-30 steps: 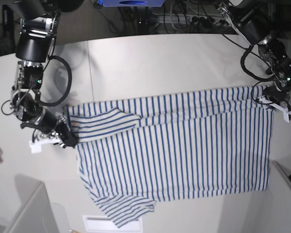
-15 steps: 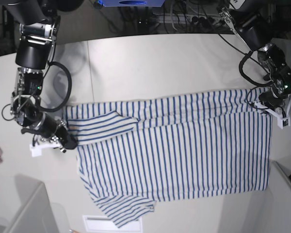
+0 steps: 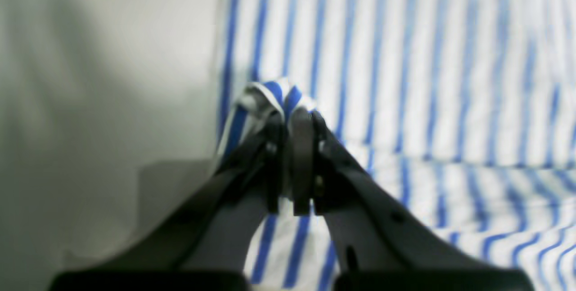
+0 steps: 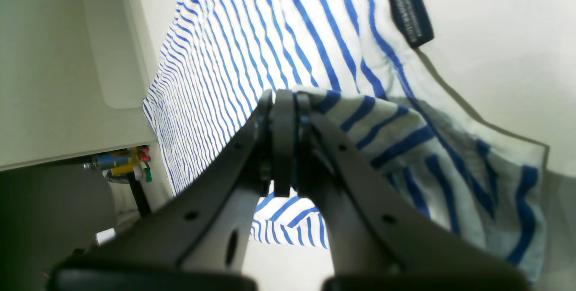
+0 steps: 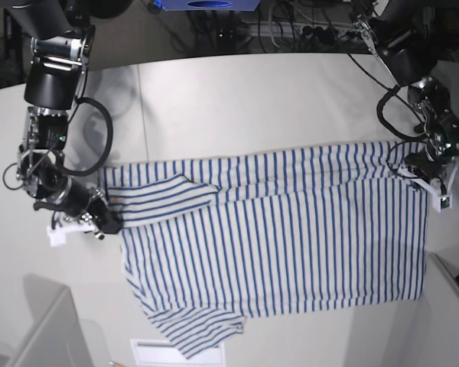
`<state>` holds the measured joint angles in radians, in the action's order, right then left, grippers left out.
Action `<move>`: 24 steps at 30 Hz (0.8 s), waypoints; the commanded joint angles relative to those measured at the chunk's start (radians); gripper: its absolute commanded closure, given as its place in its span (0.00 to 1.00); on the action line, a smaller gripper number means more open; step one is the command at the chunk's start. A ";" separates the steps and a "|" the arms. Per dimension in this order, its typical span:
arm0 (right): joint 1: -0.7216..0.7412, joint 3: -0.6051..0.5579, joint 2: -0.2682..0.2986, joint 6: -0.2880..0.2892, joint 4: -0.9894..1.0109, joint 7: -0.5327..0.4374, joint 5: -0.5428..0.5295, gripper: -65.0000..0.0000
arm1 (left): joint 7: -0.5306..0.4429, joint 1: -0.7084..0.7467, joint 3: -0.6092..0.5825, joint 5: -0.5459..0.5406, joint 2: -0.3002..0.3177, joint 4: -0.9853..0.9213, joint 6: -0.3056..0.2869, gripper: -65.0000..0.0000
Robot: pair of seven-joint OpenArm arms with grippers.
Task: Fold the T-shirt properly
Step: 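Lift both shoulder corners and pull them toward the robot, then lower the held shoulder corners and regrip the shirt edge with both grippers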
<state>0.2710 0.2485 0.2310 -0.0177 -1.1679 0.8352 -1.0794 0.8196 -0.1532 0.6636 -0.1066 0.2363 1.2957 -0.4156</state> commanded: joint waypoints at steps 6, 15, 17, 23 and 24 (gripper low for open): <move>0.029 0.002 0.012 0.012 -0.013 -0.017 -0.020 0.69 | -0.019 -0.041 0.005 -0.005 0.024 0.017 0.002 1.00; 0.017 0.012 0.015 0.008 -0.047 -0.017 -0.020 0.60 | -0.041 -0.072 0.005 -0.006 0.042 0.020 0.002 0.39; -0.012 0.012 0.015 0.008 -0.093 -0.020 -0.020 0.60 | -0.050 -0.072 0.005 -0.006 0.050 0.023 0.002 0.22; -0.164 0.013 0.012 -0.009 -0.284 -0.144 -0.022 0.60 | -0.039 -0.033 0.124 -0.014 0.038 0.143 0.001 0.00; -0.203 0.013 0.009 -0.049 -0.326 -0.181 -0.023 0.60 | -0.026 -0.010 0.166 -0.020 0.021 0.172 -0.002 0.00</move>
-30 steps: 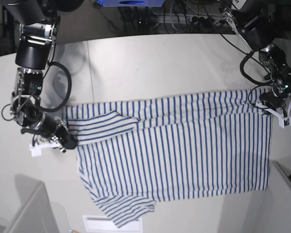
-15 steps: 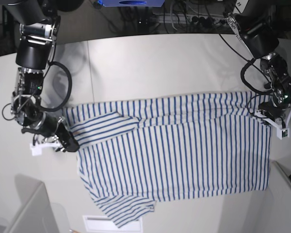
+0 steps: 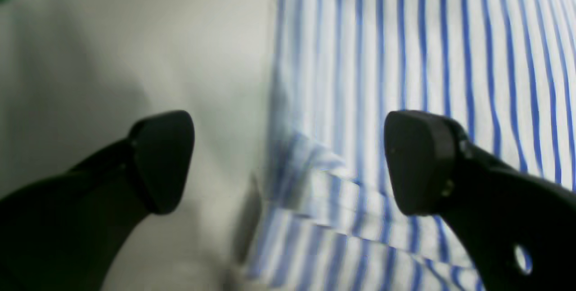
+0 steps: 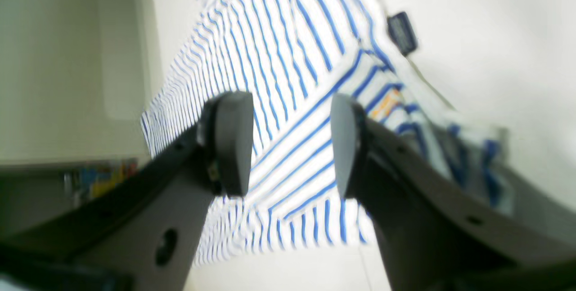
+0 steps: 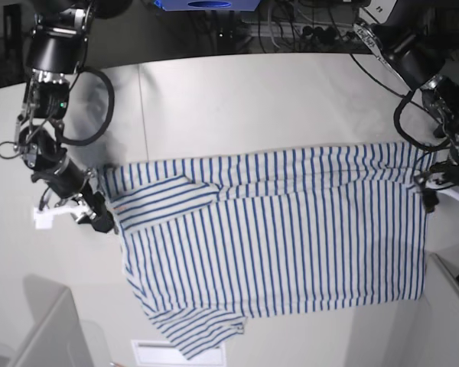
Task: Fold the T-shirt properly
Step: 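Lower the held shoulder corners and regrip the shirt edge with both grippers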
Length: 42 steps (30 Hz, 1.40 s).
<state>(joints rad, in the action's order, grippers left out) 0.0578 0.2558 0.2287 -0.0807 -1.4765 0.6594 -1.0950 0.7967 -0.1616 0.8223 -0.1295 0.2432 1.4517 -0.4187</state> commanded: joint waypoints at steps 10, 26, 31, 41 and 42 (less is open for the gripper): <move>-0.292 0.006 -0.093 -0.212 -0.253 -0.198 -0.006 0.59 | 0.059 0.311 0.196 -0.376 -0.054 0.152 0.001 0.00; -0.261 -0.006 -0.128 -0.215 -0.068 -0.290 -0.004 0.45 | -0.081 0.360 0.187 -0.450 -0.077 0.007 0.001 0.00; -0.220 -0.006 -0.122 -0.215 -0.034 -0.290 -0.004 0.45 | -0.081 0.308 0.147 -0.445 -0.074 -0.039 0.001 0.00; -0.175 -0.008 -0.117 -0.215 0.013 -0.290 -0.003 0.45 | -0.081 0.208 0.111 -0.444 -0.071 -0.144 0.004 0.00; -0.175 -0.008 -0.117 -0.215 0.013 -0.290 -0.003 0.45 | -0.081 0.204 0.111 -0.444 -0.071 -0.156 0.004 0.00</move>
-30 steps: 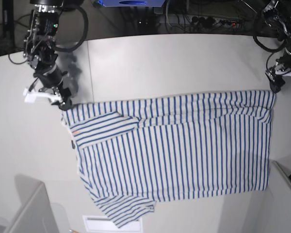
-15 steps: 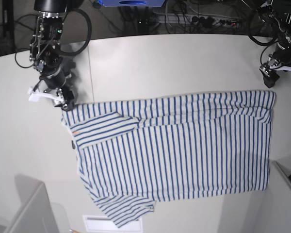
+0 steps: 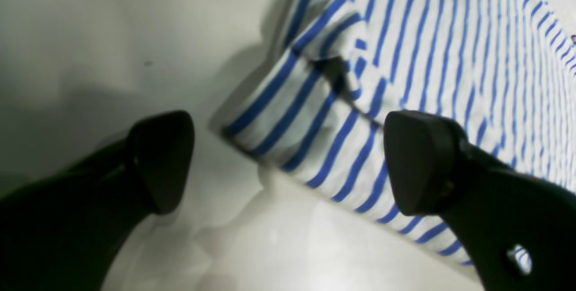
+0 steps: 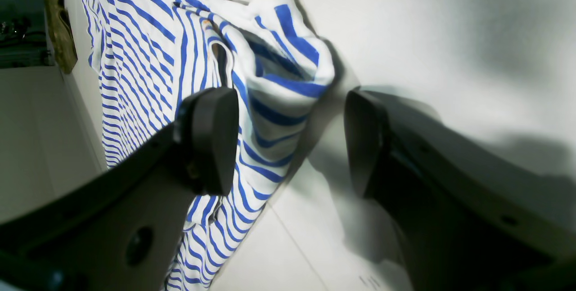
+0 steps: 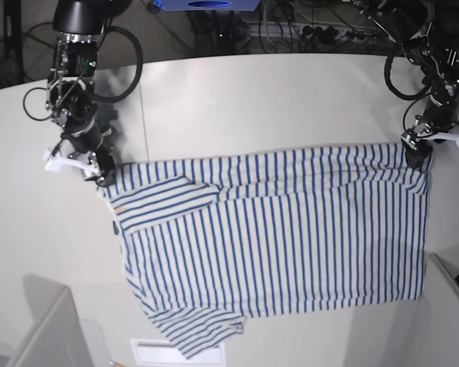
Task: Fold the T-shirt properly
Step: 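Lower the held shoulder corners and regrip the shirt edge with both grippers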
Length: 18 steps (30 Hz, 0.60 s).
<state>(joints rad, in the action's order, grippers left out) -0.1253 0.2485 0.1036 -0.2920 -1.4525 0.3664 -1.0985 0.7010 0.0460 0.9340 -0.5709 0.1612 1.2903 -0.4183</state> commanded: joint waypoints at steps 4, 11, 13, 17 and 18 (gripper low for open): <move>0.014 -0.001 0.008 -0.003 -0.009 0.003 0.001 0.46 | 0.015 -0.022 -0.017 -0.002 0.025 -0.028 0.003 0.21; 0.014 -0.001 0.008 -0.003 -0.009 0.003 0.001 0.46 | 0.016 -0.010 -0.017 -0.002 0.034 -0.033 0.003 0.60; 0.014 -0.001 0.008 -0.003 -0.009 0.001 0.001 0.46 | 0.016 -0.005 -0.017 -0.004 0.039 -0.033 0.003 0.64; 0.014 -0.001 0.008 -0.003 -0.009 -0.002 0.001 0.46 | 0.016 -0.002 -0.017 -0.004 0.039 -0.031 0.003 0.66; 0.014 -0.001 0.008 -0.003 -0.009 -0.004 0.001 0.46 | 0.016 -0.002 -0.017 -0.004 0.039 -0.031 0.003 0.66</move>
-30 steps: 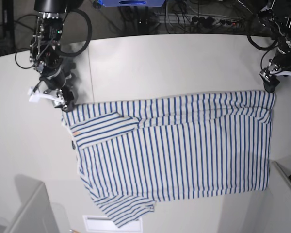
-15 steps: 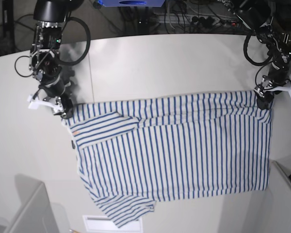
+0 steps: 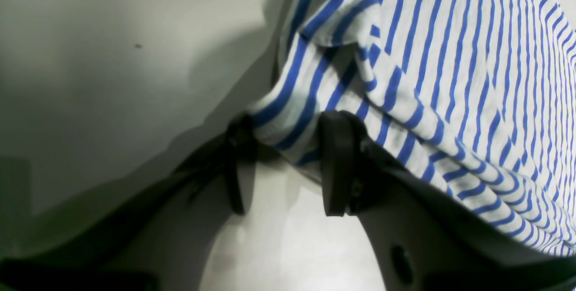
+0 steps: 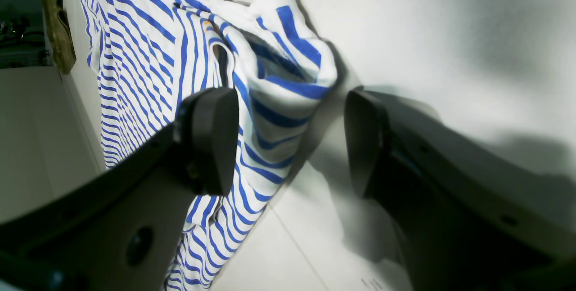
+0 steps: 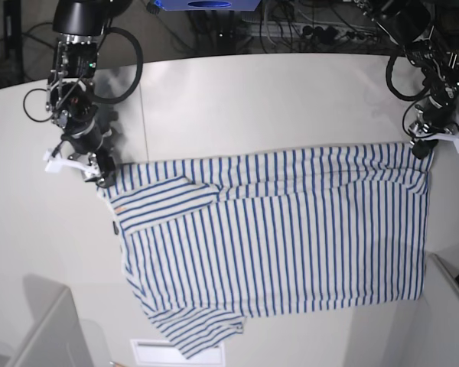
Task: Fold the T-shirt properly
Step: 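Lower the held shoulder corners and regrip the shirt edge with both grippers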
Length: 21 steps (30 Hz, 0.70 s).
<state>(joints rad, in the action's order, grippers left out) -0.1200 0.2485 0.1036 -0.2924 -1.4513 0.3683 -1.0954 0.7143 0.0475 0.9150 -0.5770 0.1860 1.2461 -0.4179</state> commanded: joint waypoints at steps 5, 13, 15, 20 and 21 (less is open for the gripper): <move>0.009 -0.001 0.008 -0.003 -0.010 -0.005 -0.002 0.46 | 0.005 -0.004 0.002 0.002 0.014 0.013 0.003 0.68; 0.010 -0.031 0.006 -0.001 -0.001 -0.009 -0.001 0.46 | 0.005 0.015 -0.001 0.002 0.031 0.013 0.004 0.85; 0.032 -0.062 0.008 -0.001 0.017 -0.009 -0.001 0.46 | 0.005 0.015 -0.001 0.002 0.036 0.011 0.004 0.85; 0.032 -0.076 0.005 -0.001 0.050 -0.076 -0.002 0.49 | 0.005 0.016 -0.004 0.002 0.037 0.013 0.004 0.86; 0.030 -0.085 0.006 -0.001 0.047 -0.087 -0.002 0.55 | 0.006 0.016 -0.004 0.002 0.037 0.013 0.004 0.86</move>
<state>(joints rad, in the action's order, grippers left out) -0.0952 0.1627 0.0998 -0.2771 -1.3983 0.2756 -1.0996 0.7223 0.0669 0.9081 -0.5735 0.2047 1.2461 -0.4175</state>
